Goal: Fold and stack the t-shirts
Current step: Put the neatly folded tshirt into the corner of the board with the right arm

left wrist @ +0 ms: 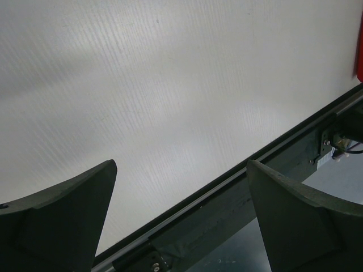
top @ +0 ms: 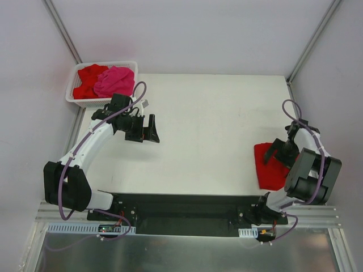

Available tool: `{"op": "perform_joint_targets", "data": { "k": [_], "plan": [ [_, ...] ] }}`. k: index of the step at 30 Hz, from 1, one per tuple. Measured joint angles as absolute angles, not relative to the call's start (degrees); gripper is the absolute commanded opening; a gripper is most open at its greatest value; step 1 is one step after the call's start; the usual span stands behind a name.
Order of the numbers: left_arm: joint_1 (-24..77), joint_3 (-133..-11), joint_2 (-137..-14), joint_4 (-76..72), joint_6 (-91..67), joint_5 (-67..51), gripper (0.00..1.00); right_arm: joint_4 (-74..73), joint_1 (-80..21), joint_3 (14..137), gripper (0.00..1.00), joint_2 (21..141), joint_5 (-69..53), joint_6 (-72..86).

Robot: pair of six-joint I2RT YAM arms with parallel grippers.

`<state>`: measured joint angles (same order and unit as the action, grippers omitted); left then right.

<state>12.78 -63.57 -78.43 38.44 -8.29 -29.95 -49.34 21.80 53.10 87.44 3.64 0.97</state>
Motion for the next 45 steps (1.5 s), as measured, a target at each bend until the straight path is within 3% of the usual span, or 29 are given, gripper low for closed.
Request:
{"op": "perform_joint_targets", "data": {
  "k": [10, 21, 45],
  "plan": [
    [12.9, -63.6, -78.4, 38.4, -8.3, -30.0, 0.99, -54.9, 14.0, 63.7, 1.0, 77.6, 6.2, 0.8],
    [13.9, -63.9, -78.4, 38.5, -8.3, -29.9, 0.99, -48.8, 13.7, 64.6, 1.0, 95.2, 5.8, -0.5],
    [13.9, -66.1, -81.0, 39.5, -8.2, -29.6, 0.99, -50.6, 13.8, 63.7, 1.0, 99.2, 11.7, -3.6]
  ]
}}
